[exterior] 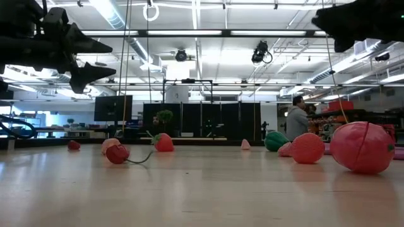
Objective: Pick and placing Produce into tupperware
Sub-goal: Put the green bell pepper into the blue bin
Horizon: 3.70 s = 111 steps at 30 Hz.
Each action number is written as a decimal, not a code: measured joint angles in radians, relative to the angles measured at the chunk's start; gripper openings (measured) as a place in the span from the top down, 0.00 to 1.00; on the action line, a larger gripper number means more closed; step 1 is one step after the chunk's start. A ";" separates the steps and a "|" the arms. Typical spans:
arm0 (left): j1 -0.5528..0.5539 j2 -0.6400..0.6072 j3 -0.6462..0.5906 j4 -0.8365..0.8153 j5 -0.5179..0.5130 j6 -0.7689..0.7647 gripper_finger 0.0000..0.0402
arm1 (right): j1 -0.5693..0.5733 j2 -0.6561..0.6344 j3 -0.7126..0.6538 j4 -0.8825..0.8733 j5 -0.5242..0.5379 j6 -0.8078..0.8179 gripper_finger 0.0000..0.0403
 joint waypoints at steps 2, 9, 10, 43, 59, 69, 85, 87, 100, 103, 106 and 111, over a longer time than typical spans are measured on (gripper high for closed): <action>0.000 0.000 0.000 0.024 -0.020 0.000 0.28 | 0.000 0.060 0.054 -0.081 0.061 0.037 0.56; 0.000 0.000 0.000 0.235 -0.087 0.003 0.28 | -0.003 0.386 0.334 -0.423 0.245 0.230 0.41; 0.000 0.000 0.000 0.270 -0.098 0.002 0.28 | -0.008 0.442 0.380 -0.461 0.252 0.270 0.40; 0.000 0.499 0.743 -0.377 -0.132 0.319 0.28 | -0.235 1.338 0.784 -0.945 0.055 0.745 0.39; 0.001 0.543 0.742 -0.368 -0.132 0.331 0.28 | -0.331 1.491 0.783 -0.878 -0.040 0.669 0.35; 0.001 0.543 0.742 -0.368 -0.132 0.328 0.28 | -0.363 1.530 0.783 -0.824 -0.041 0.622 0.36; 0.001 0.543 0.742 -0.369 -0.132 0.328 0.28 | -0.358 1.503 0.783 -0.825 -0.100 0.617 0.48; 0.001 0.543 0.741 -0.369 -0.132 0.327 0.28 | -0.350 1.477 0.783 -0.827 -0.116 0.620 0.48; 0.001 0.543 0.741 -0.370 -0.132 0.326 0.28 | -0.115 1.158 0.783 -0.970 -0.144 0.803 0.53; 0.000 0.543 0.741 -0.371 -0.132 0.326 0.28 | -0.032 1.102 0.783 -0.970 -0.140 0.870 0.54; 0.001 0.543 0.741 -0.371 -0.132 0.327 0.28 | 0.059 1.071 0.783 -0.972 -0.091 0.940 0.54; 0.001 0.543 0.741 -0.377 -0.132 0.328 0.28 | 0.218 1.061 0.783 -1.008 -0.031 1.130 0.54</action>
